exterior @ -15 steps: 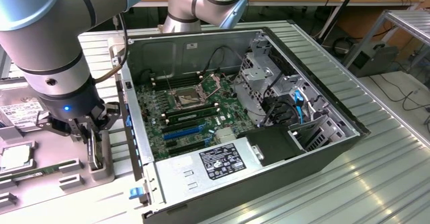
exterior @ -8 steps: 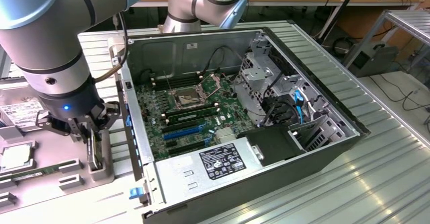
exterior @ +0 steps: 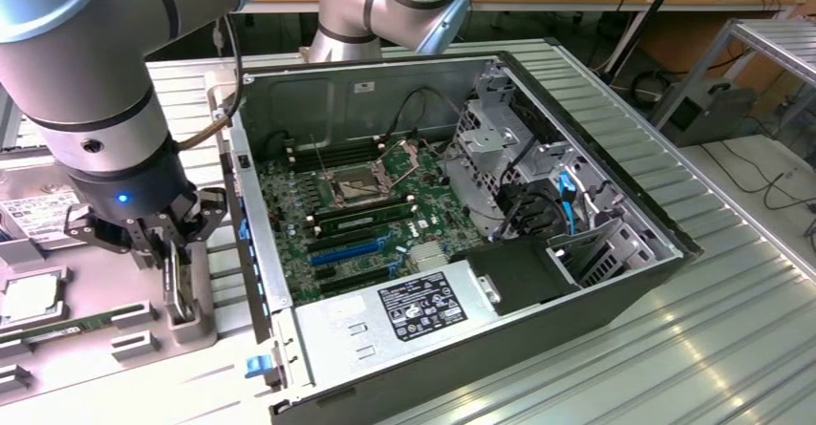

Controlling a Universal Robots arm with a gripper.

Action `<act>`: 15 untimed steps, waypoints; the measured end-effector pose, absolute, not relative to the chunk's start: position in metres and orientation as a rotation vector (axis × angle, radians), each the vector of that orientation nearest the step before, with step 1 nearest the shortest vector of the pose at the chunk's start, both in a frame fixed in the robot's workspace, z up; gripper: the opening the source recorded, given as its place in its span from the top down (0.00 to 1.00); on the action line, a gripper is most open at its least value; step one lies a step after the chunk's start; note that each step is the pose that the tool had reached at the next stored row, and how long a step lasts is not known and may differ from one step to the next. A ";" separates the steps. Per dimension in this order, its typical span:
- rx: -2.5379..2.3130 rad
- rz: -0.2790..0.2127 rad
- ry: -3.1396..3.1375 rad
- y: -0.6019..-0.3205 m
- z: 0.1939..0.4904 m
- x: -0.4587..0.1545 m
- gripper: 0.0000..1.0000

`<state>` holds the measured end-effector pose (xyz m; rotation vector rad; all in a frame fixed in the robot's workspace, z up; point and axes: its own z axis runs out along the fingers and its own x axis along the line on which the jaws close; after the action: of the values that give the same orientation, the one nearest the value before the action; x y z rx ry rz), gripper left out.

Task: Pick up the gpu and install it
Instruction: 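Pick up the gpu and move the gpu toward the slot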

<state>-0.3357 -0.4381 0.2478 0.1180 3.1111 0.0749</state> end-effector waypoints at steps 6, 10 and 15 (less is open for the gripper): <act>0.118 0.075 3.113 -0.438 0.259 -0.336 0.73; 0.118 0.075 3.113 -0.438 0.266 -0.336 0.73; 0.118 0.075 3.115 -0.438 0.281 -0.336 0.73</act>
<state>-0.3357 -0.4381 0.2806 0.1183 3.1148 0.0748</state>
